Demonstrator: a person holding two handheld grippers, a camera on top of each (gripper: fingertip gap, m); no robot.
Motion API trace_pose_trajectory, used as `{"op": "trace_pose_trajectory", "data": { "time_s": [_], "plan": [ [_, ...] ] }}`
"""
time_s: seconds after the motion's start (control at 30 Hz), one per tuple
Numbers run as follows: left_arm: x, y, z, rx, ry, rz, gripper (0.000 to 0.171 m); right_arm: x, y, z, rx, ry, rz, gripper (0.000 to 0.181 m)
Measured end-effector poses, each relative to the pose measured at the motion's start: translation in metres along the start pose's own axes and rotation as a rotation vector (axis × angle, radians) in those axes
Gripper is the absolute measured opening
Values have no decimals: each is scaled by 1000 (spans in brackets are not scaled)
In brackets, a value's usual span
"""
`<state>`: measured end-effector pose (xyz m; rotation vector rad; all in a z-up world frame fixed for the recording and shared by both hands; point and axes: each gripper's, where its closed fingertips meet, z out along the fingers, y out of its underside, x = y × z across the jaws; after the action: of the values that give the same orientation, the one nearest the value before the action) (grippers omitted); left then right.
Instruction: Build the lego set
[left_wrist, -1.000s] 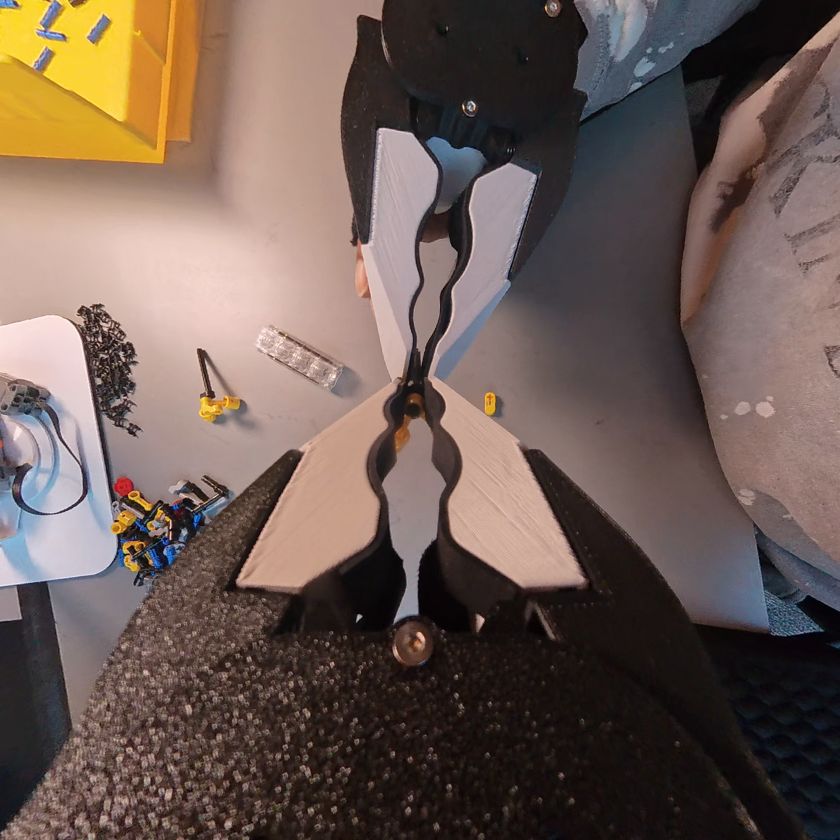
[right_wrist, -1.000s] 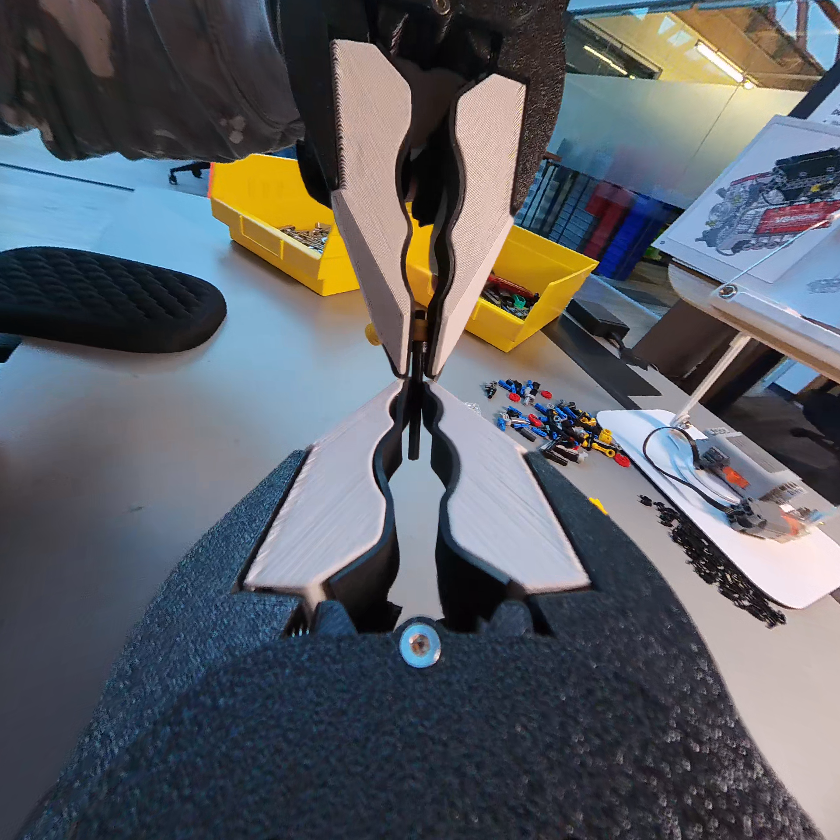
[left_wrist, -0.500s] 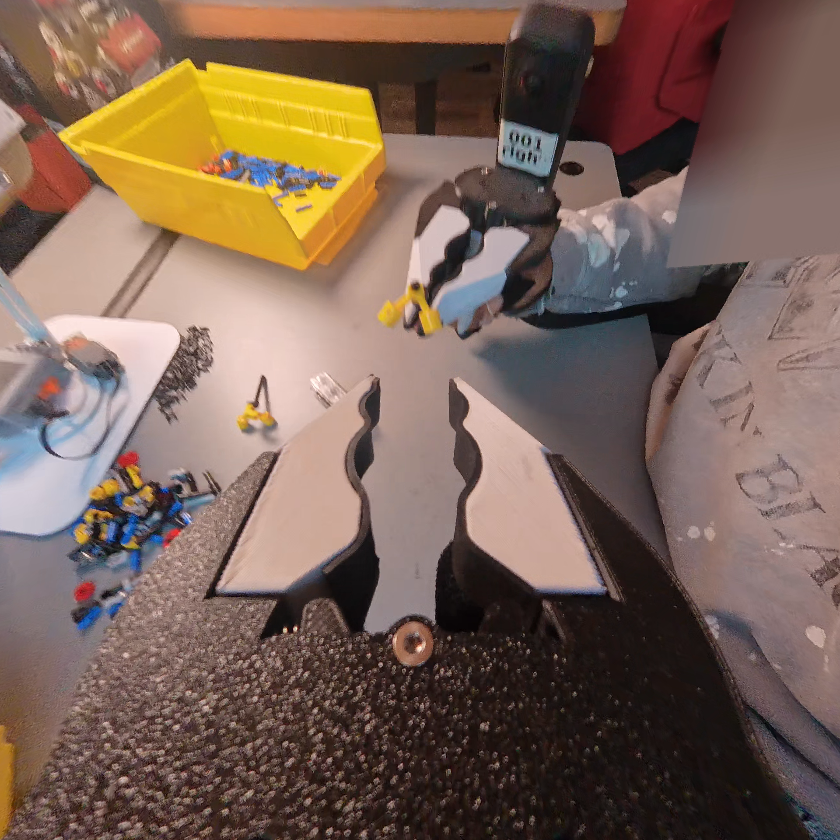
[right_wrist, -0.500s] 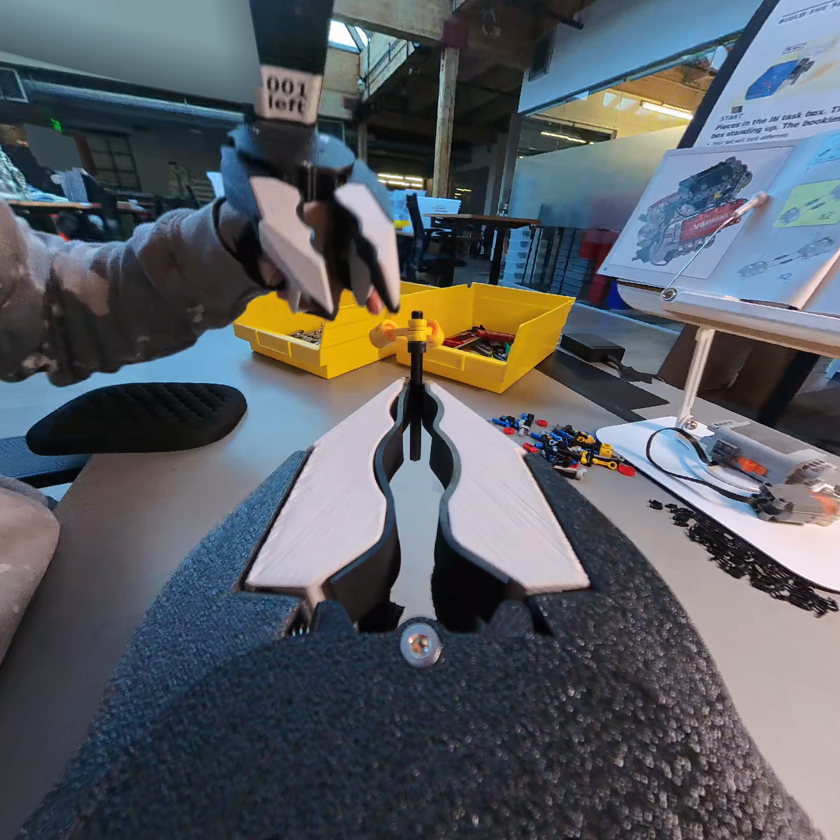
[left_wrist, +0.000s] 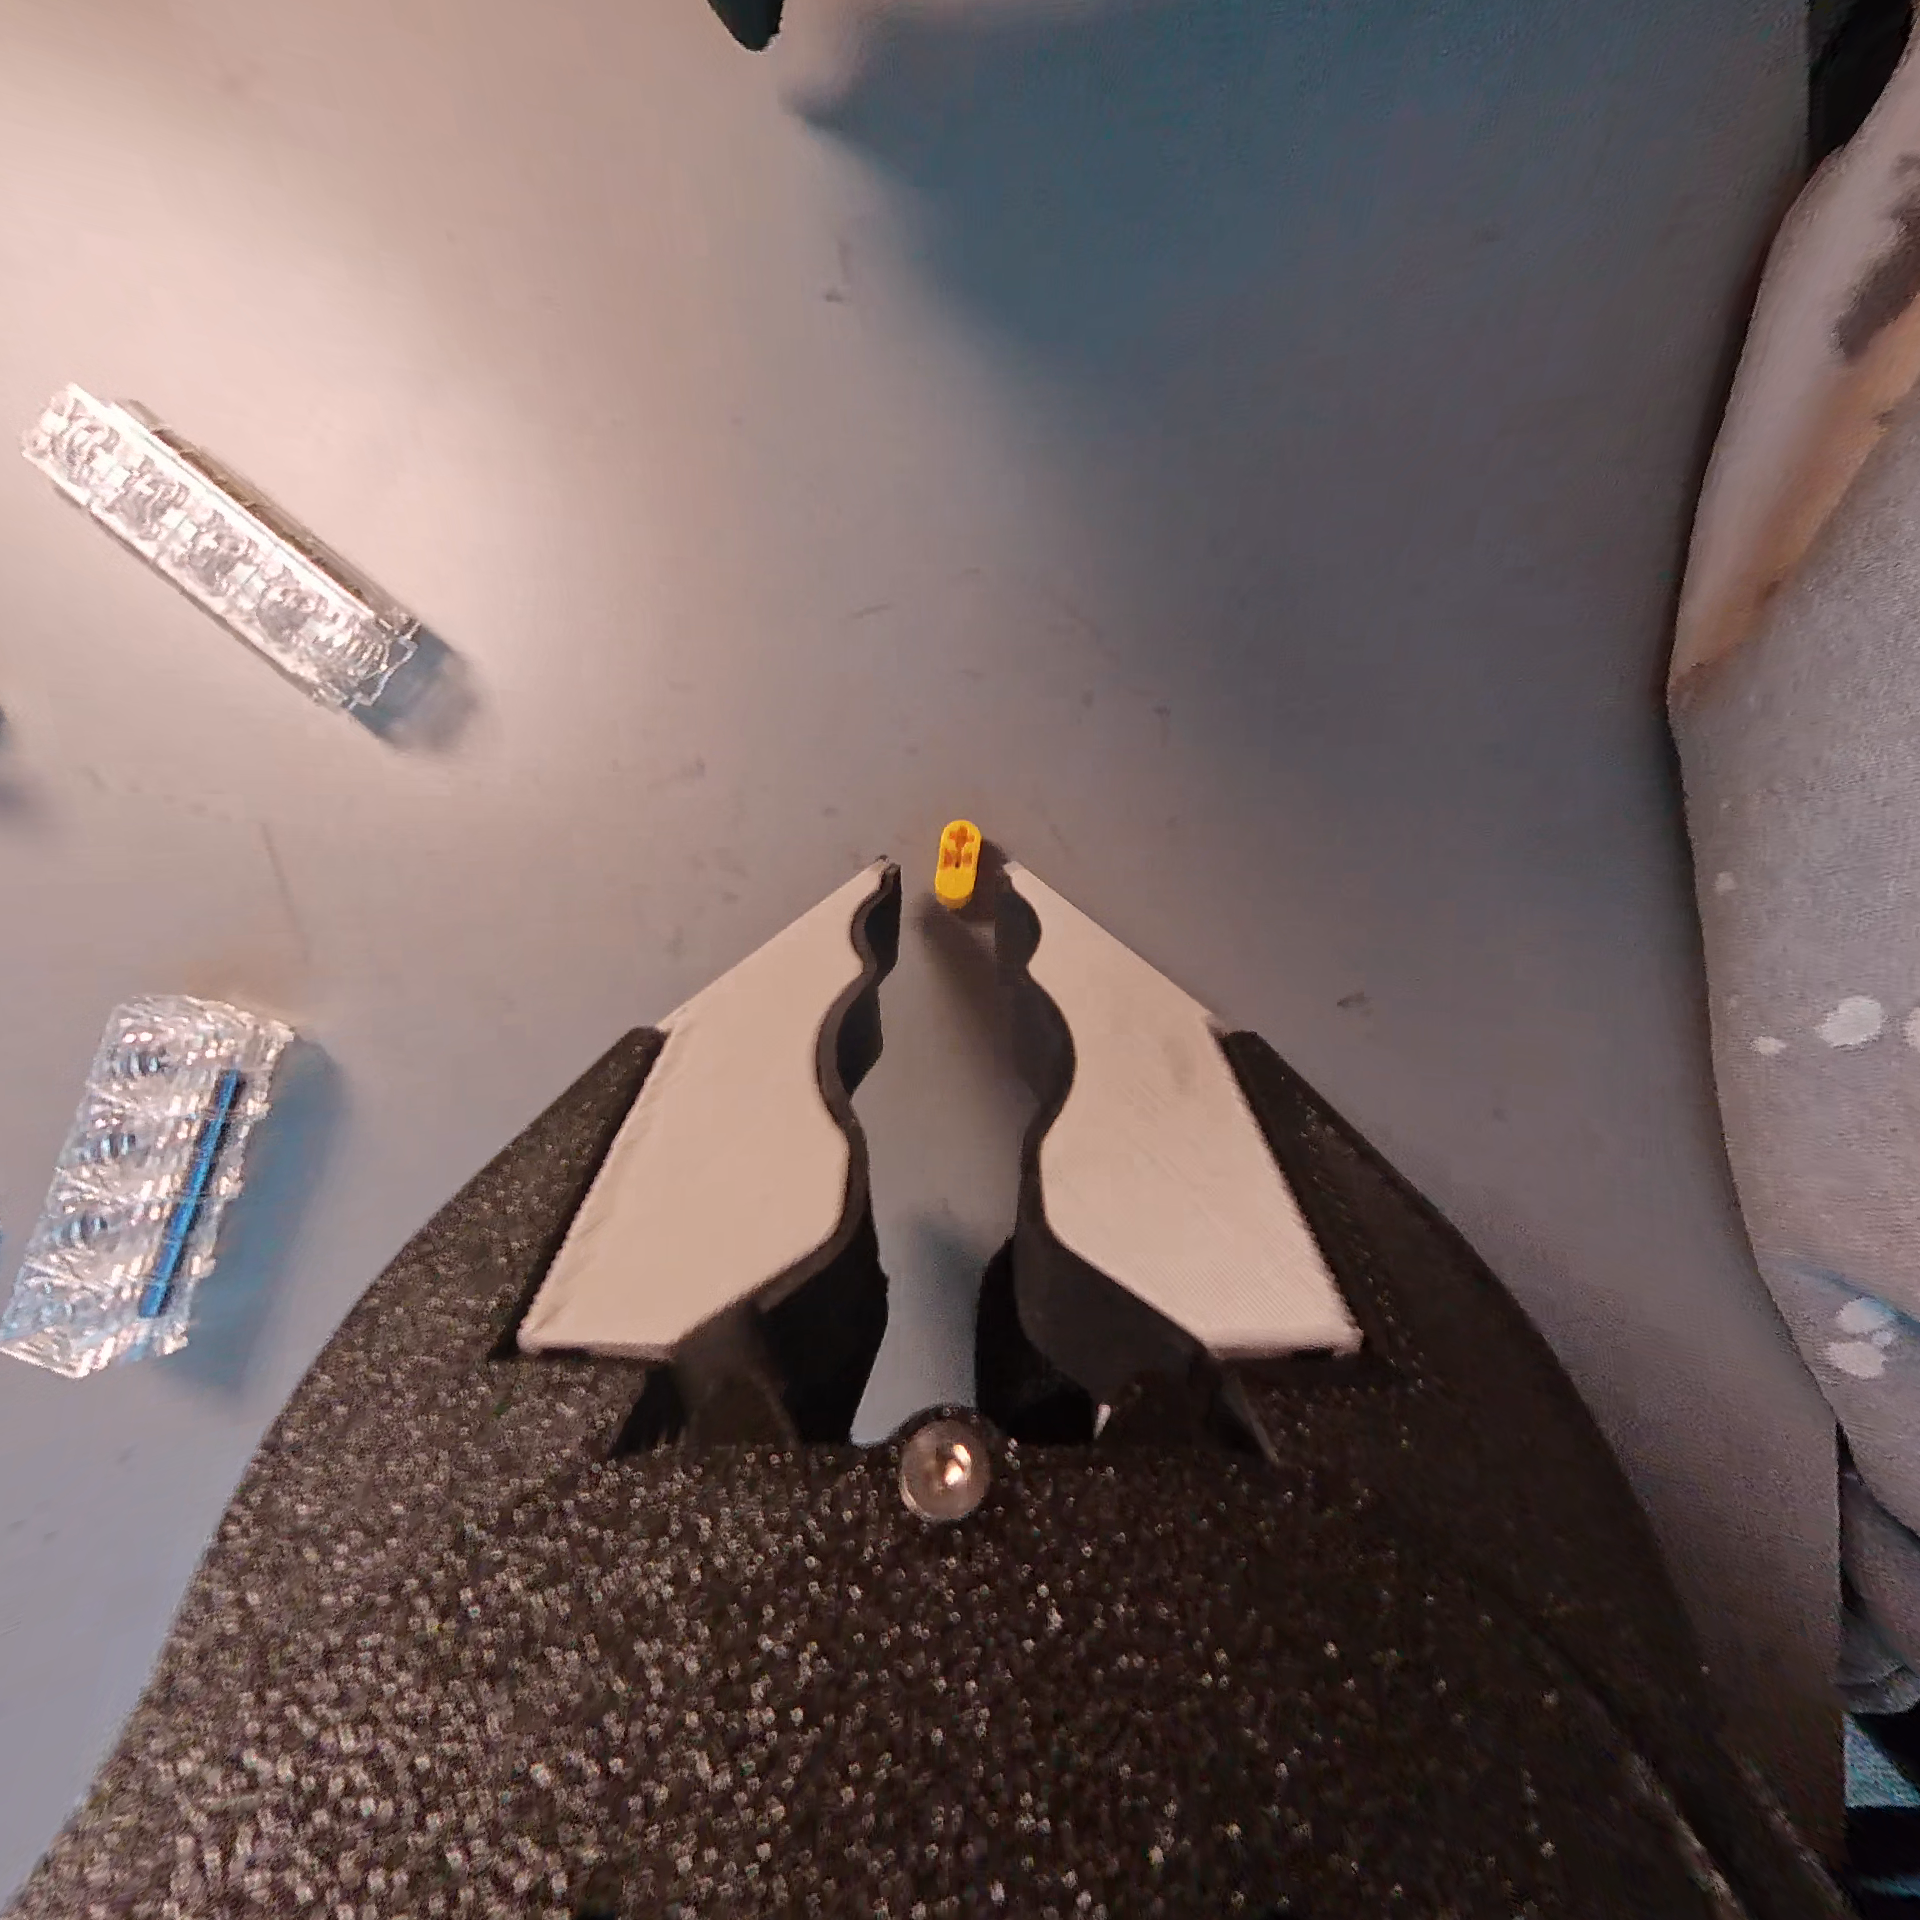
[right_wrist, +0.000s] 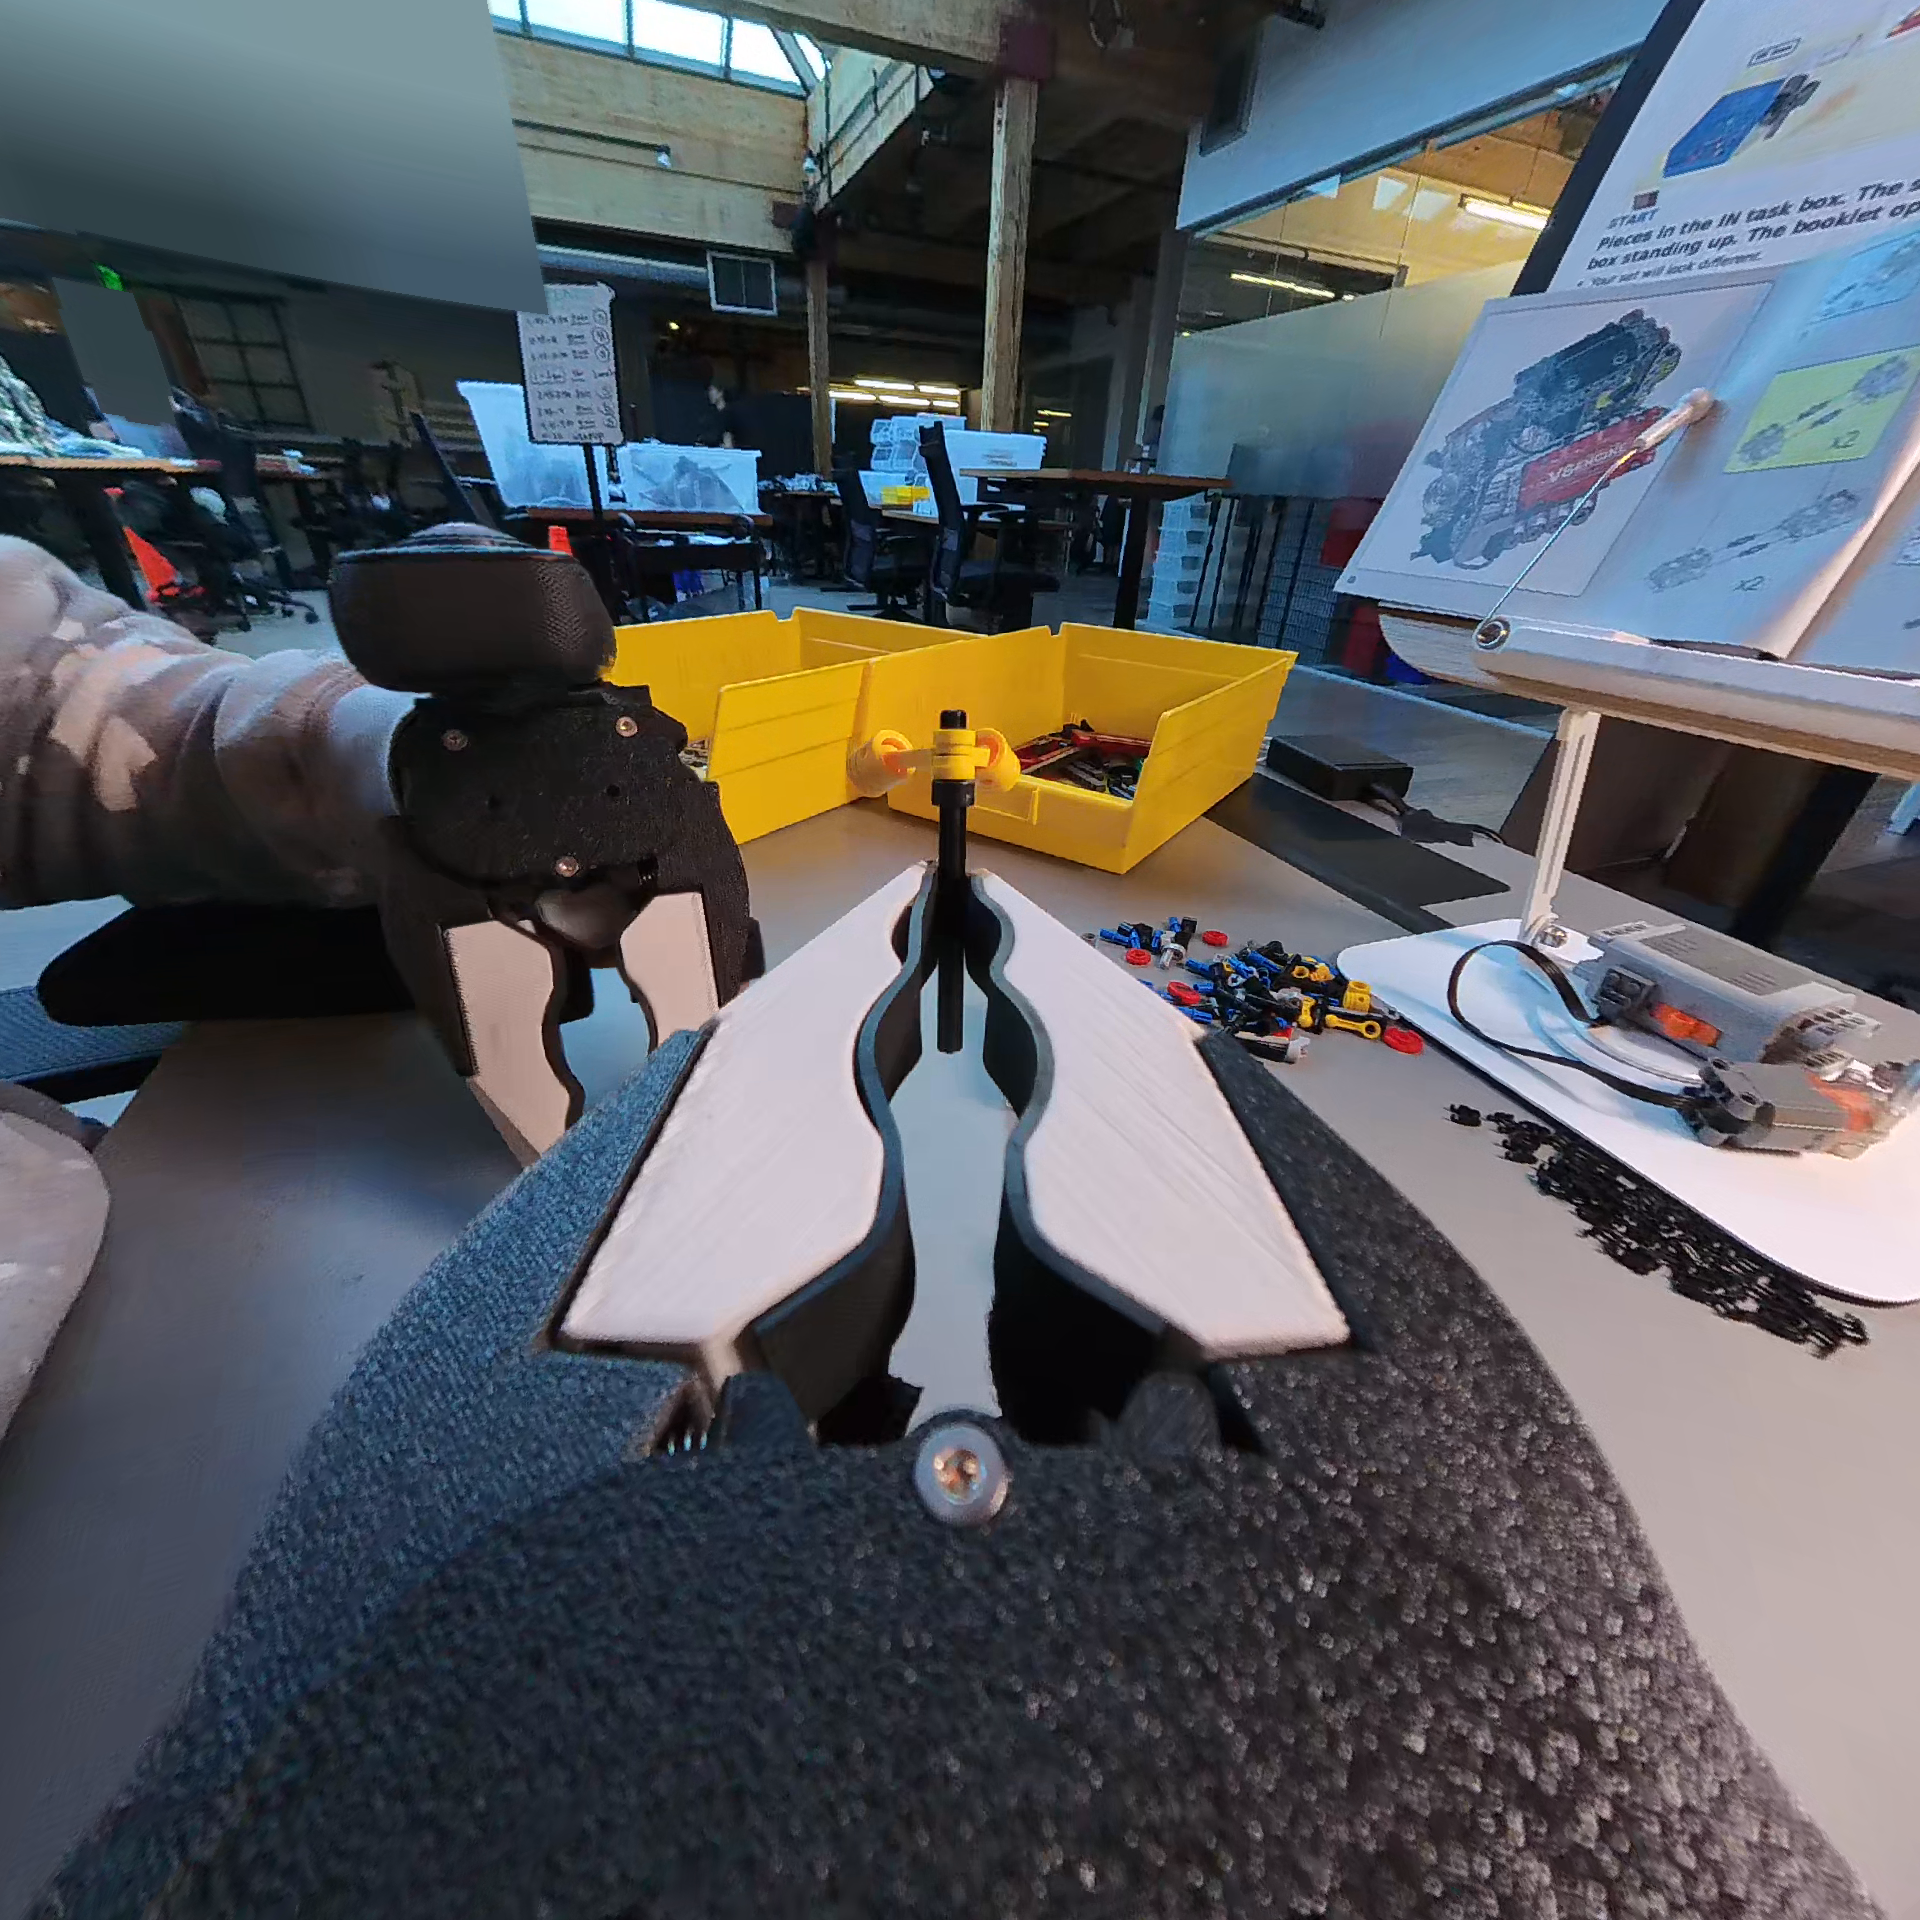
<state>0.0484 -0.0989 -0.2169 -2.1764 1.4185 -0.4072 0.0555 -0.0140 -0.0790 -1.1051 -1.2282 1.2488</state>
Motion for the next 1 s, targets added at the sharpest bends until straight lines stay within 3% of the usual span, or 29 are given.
{"op": "trace_pose_trajectory", "data": {
  "time_s": [0.27,0.57,1.0],
  "plan": [
    [3,4,3,-119,33,76,8,4,-3,-3,-3,11,-1,3],
    [-16,14,-5,-179,-52,155,9,3,-4,-3,2,0,10,3],
    [-13,11,-2,-224,57,192,10,7,-4,-6,5,5,23,3]
  ]
}}
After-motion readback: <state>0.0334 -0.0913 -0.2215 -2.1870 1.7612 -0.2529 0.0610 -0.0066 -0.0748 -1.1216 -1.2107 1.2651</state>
